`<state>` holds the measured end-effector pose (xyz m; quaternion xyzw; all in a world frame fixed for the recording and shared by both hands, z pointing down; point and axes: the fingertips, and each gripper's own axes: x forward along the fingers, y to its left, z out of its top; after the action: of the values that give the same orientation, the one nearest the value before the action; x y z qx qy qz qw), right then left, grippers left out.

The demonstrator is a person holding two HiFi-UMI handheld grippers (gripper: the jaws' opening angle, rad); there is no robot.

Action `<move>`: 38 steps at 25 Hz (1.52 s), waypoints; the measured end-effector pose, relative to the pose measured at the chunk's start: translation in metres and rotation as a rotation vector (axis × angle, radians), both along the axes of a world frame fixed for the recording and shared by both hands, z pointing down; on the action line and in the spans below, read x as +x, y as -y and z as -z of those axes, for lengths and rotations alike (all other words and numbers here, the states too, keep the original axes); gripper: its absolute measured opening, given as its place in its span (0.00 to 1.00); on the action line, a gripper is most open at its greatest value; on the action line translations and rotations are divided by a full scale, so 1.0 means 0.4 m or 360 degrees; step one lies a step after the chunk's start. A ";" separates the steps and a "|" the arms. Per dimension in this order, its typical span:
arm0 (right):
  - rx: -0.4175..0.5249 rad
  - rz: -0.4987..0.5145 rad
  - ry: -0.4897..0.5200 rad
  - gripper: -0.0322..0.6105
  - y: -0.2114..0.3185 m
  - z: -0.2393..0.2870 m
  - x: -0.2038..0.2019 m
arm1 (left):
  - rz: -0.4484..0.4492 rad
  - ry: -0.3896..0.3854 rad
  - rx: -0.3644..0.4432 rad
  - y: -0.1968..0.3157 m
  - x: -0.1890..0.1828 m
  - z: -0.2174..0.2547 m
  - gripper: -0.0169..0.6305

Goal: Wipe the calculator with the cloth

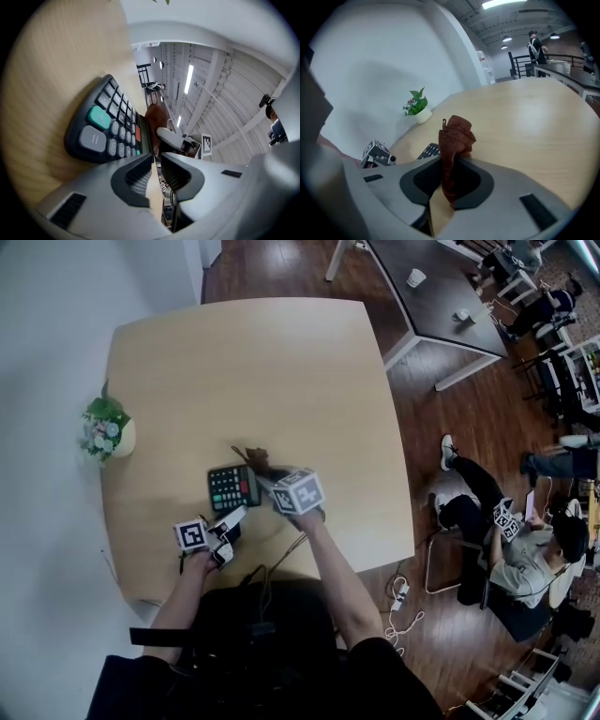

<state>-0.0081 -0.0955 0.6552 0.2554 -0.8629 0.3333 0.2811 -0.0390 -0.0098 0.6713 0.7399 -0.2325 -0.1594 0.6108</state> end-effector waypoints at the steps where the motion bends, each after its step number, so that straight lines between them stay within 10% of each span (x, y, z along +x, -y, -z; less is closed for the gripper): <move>1: -0.0006 -0.0019 0.0004 0.16 -0.029 -0.001 0.007 | 0.0013 -0.0012 -0.0009 0.000 -0.003 -0.001 0.11; 9: -0.0202 -0.0015 -0.0013 0.15 -0.269 -0.036 0.070 | 0.0033 -0.0020 0.0013 0.004 0.002 0.009 0.11; 15: 0.0097 -0.0276 0.0008 0.15 0.008 0.050 0.096 | 0.0063 -0.0053 -0.0013 0.002 -0.007 0.000 0.10; 20: 0.0137 -0.0078 -0.0025 0.15 0.139 0.028 -0.005 | 0.0097 -0.0064 -0.0011 0.004 -0.008 0.003 0.08; 38: -0.0132 -0.0136 0.0071 0.15 -0.284 -0.022 0.027 | 0.0145 -0.0070 -0.0009 0.010 -0.016 0.002 0.06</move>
<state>0.0025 0.0183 0.6642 0.2726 -0.8428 0.3860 0.2575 -0.0456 -0.0139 0.6704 0.7230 -0.2530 -0.2025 0.6101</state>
